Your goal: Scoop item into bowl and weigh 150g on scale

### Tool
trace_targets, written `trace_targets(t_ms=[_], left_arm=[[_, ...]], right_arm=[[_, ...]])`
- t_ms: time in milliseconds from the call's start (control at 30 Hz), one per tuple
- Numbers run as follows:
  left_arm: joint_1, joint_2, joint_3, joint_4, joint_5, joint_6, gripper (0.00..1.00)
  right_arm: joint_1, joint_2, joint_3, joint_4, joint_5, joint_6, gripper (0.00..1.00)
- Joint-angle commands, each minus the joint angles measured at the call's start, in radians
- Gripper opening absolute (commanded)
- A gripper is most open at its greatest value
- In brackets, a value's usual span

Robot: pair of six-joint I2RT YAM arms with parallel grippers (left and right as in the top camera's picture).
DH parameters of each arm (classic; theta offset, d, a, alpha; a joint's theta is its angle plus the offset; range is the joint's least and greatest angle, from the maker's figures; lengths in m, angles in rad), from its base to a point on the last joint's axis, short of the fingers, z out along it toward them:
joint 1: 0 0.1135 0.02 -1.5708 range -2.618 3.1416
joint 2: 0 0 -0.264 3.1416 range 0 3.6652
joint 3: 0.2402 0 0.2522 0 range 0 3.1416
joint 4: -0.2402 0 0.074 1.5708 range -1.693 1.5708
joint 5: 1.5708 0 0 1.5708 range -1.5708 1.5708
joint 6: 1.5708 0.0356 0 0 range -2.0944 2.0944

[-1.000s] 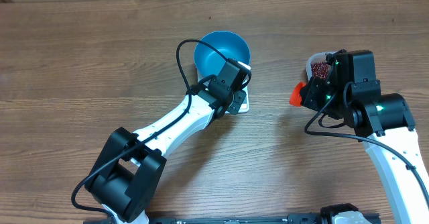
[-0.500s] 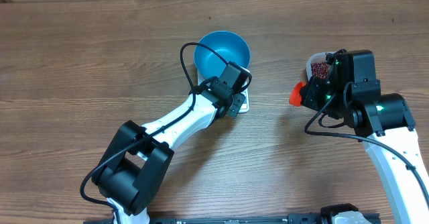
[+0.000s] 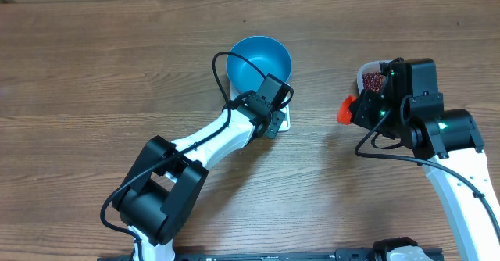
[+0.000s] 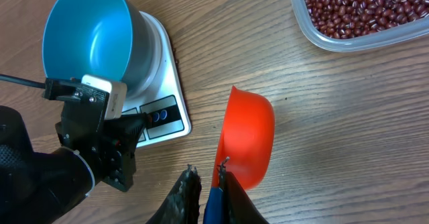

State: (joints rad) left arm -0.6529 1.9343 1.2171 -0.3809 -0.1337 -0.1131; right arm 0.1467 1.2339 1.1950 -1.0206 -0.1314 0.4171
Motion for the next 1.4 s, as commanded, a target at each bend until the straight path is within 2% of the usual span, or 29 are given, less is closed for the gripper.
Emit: trace_targets(t_ms=[0, 867, 1000, 1367], left_arm=[[0.006, 0.013, -0.006, 0.001, -0.017, -0.014, 0.04], [0.004, 0.024, -0.01, -0.014, -0.003, -0.014, 0.04], [0.004, 0.024, -0.027, -0.013, -0.002, -0.014, 0.04], [0.005, 0.024, -0.037, -0.007, 0.005, -0.015, 0.04]], right_arm=[[0.004, -0.014, 0.029, 0.002, -0.004, -0.007, 0.12], [0.004, -0.014, 0.029, 0.006, -0.004, -0.007, 0.11], [0.004, -0.014, 0.029, 0.006, -0.004, -0.007, 0.04], [0.004, -0.014, 0.029, 0.009, -0.004, -0.007, 0.04]])
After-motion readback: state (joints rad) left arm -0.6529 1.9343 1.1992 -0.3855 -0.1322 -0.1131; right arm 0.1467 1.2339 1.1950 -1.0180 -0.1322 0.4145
